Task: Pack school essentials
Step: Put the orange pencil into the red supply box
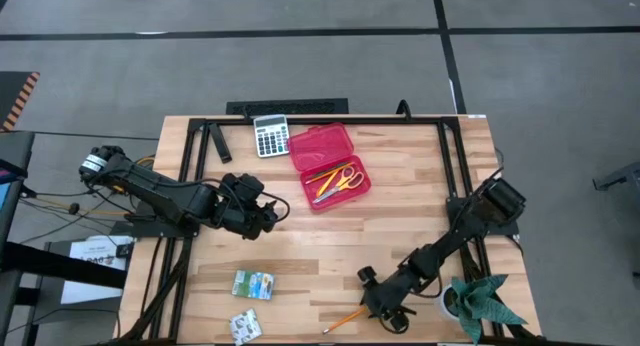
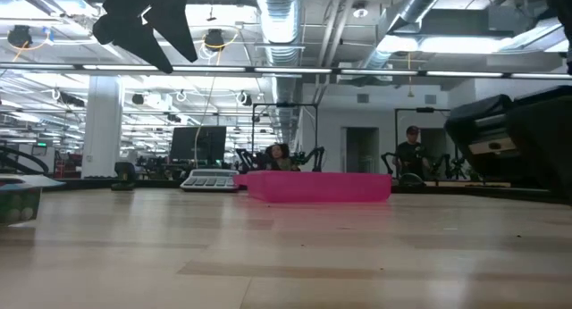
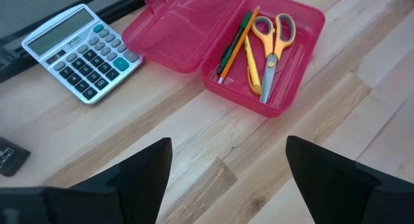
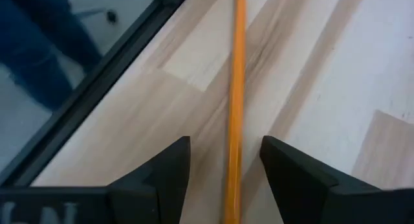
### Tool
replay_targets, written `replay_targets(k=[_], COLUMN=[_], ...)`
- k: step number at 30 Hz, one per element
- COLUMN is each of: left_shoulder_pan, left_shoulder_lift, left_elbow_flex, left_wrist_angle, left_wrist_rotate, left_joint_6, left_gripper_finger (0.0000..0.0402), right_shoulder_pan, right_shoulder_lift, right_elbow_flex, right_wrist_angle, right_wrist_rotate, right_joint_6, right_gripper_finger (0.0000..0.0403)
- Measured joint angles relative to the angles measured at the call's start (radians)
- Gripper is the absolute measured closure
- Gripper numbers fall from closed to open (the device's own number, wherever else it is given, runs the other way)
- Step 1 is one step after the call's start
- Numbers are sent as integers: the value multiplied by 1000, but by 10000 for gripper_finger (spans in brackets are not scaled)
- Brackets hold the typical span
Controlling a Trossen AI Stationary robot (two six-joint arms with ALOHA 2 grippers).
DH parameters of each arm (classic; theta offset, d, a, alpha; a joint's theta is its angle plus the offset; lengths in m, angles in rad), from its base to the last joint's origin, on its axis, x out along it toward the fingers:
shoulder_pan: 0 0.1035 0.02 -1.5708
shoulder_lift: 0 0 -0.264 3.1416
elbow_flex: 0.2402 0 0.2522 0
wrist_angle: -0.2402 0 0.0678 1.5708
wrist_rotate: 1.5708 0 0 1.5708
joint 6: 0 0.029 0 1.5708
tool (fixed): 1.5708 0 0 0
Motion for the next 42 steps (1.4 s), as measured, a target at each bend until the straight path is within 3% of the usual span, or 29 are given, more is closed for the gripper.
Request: replay_targets(k=[3,9,11,16,31,42], left_shoulder_pan=[0,0,0,0,0,0], left_shoulder_lift=[0,0,0,0,0,0], left_elbow_flex=[0,0,0,0,0,0], left_wrist_angle=[0,-3,-3,-3,-4,-3], left_wrist_rotate=[0,0,0,0,-35,-53], left_joint_6=[0,0,0,-4,-32,-64], left_gripper_finger=[105,105,105,105,105,105], right_shoulder_pan=[6,2,-7,-59,-307,-598], right_shoulder_lift=[34,61,61,36,-195,-478], right_elbow_flex=[2,1,-4,-21,-34,-30], right_wrist_angle=[-8,-2,9,5,-180,-344], right_wrist_rotate=[91,150,152,166,180,-26], right_joint_6=[21,42,41,60,-175,-412], right_gripper_finger=[212,357,387,388,402,399])
